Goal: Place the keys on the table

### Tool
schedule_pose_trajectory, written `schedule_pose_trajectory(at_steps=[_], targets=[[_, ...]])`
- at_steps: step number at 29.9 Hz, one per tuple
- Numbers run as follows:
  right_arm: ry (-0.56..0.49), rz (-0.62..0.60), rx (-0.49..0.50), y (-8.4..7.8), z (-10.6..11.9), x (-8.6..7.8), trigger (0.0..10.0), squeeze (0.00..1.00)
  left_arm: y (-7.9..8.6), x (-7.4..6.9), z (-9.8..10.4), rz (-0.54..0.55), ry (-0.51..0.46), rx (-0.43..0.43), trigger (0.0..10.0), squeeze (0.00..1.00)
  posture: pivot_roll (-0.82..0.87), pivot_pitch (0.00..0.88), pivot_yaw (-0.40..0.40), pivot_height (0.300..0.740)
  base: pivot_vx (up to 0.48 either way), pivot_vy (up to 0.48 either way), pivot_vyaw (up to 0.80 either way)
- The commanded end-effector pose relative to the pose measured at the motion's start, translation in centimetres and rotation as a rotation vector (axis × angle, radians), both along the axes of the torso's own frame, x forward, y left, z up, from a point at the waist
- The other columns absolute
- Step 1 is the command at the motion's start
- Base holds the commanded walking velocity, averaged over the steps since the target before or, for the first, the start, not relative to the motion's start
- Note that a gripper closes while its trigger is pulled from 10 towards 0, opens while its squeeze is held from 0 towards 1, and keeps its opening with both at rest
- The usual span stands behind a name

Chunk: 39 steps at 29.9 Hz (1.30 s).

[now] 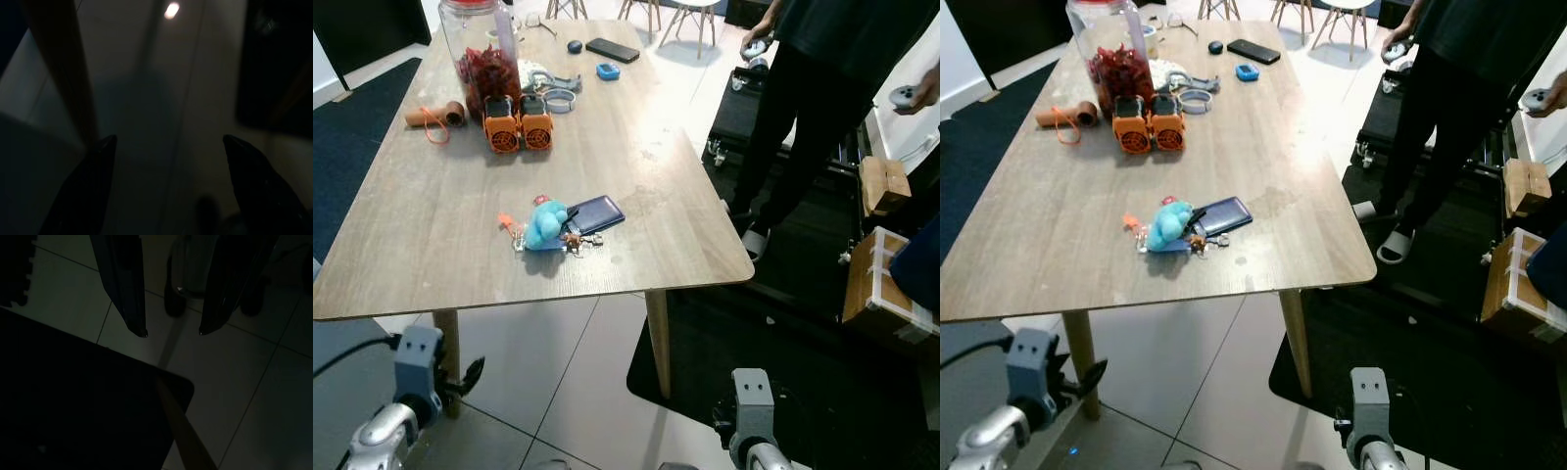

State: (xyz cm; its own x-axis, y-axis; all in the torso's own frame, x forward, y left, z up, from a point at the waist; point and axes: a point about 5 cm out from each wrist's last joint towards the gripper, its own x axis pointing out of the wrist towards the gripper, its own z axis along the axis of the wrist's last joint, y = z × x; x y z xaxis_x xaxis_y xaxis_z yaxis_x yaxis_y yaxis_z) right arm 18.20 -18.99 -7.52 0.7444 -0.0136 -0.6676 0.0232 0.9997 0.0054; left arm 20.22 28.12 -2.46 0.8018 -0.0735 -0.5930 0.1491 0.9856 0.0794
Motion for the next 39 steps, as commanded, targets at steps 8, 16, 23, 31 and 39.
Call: schedule_pose_trajectory(at_steps=[8, 16, 23, 31, 39], targets=[[0.05, -0.067, -0.002, -0.5, -0.4, -0.6, 10.0, 0.0, -5.2, 0.3, -2.4, 0.015, 0.014, 0.027, 10.0, 0.0, 0.03, 0.058, -0.036, 0.74, 0.0, 0.0, 0.0], [0.039, -0.16, 0.004, -1.5, -0.4, -0.9, 10.0, 0.0, -9.2, 1.7, -2.5, -0.043, -0.007, -0.074, 10.0, 0.0, 0.02, 0.05, 0.006, 0.74, 0.0, 0.0, 0.0], [0.037, -0.133, -0.011, -1.1, -0.3, -0.6, 10.0, 0.0, -10.3, 1.7, -2.8, -0.135, 0.018, -0.077, 10.0, 0.0, 0.02, 0.046, 0.015, 0.74, 0.0, 0.0, 0.25], [0.047, -0.103, -0.012, -0.7, -0.4, -0.5, 10.0, 0.0, -10.4, 1.9, -2.8, -0.088, 0.017, -0.084, 10.0, 0.0, 0.03, 0.039, -0.002, 0.74, 0.0, 0.0, 0.8], [0.054, -0.054, -0.03, -0.2, -0.4, -0.3, 10.0, 0.0, -9.8, 1.8, -2.9, -0.055, 0.024, -0.064, 10.0, 0.0, 0.05, 0.03, -0.02, 0.74, 0.0, 0.0, 0.8]])
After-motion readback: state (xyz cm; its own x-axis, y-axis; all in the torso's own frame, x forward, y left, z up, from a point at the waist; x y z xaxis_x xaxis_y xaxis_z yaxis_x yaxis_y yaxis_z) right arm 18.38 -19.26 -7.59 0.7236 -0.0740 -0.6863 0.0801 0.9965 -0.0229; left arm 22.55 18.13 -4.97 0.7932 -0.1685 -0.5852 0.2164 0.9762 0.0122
